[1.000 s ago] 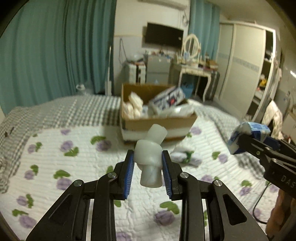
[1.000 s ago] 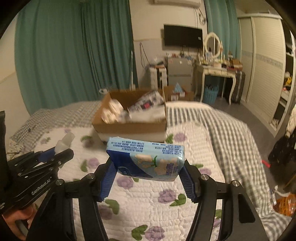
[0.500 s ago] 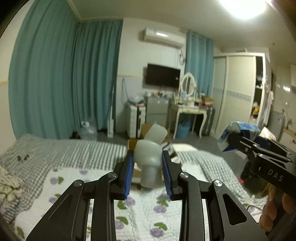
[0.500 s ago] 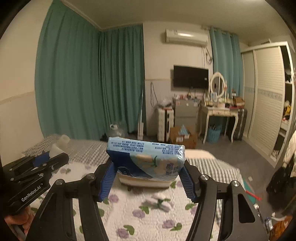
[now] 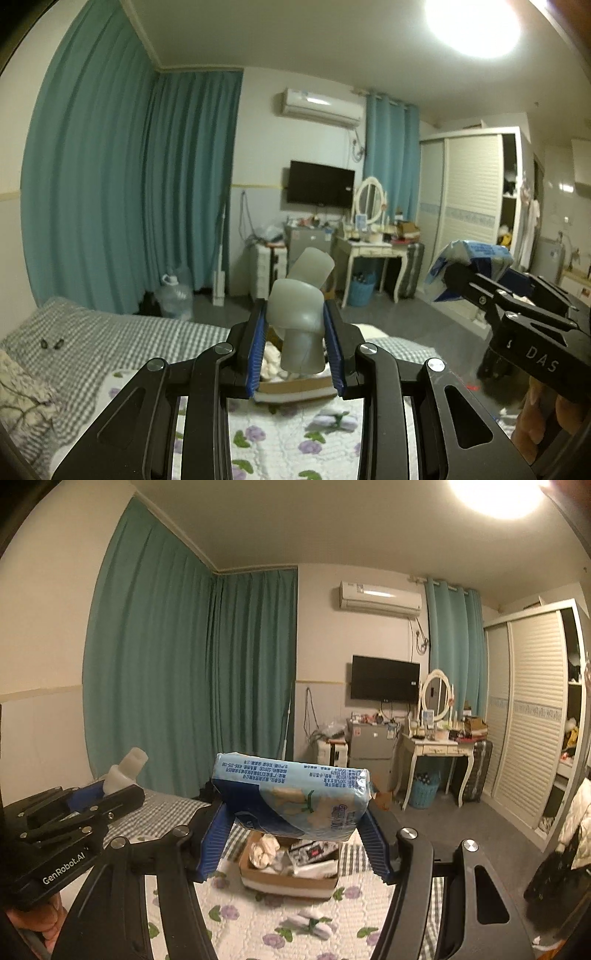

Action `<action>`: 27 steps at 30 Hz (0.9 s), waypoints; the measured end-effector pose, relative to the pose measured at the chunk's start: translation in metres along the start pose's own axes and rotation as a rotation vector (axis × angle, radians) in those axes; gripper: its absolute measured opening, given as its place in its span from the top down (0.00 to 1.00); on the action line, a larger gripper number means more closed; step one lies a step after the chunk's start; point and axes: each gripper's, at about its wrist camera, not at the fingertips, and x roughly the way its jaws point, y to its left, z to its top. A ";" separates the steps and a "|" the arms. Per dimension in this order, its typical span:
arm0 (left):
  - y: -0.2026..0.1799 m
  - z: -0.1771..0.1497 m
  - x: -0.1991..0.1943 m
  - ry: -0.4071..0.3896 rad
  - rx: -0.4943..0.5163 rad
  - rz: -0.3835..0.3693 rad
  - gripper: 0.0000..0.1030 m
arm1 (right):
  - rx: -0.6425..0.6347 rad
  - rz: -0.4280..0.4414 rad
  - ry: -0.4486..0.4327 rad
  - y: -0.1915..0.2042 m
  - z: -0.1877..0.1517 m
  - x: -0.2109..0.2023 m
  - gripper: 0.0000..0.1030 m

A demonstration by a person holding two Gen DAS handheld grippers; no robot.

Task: Organize soft objects
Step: 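Carry the tissue pack and sock over the box and open both grippers inside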

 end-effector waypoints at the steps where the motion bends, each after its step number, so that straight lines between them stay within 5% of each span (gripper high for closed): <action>1: 0.000 0.001 0.001 -0.009 0.002 0.010 0.72 | -0.002 0.001 -0.006 0.000 0.003 0.000 0.39; 13: 0.008 0.015 0.041 -0.013 -0.027 0.041 0.72 | -0.004 0.020 -0.043 -0.010 0.015 0.025 0.39; 27: 0.011 0.019 0.124 0.014 -0.012 0.030 0.72 | 0.006 -0.003 -0.008 -0.039 0.006 0.124 0.39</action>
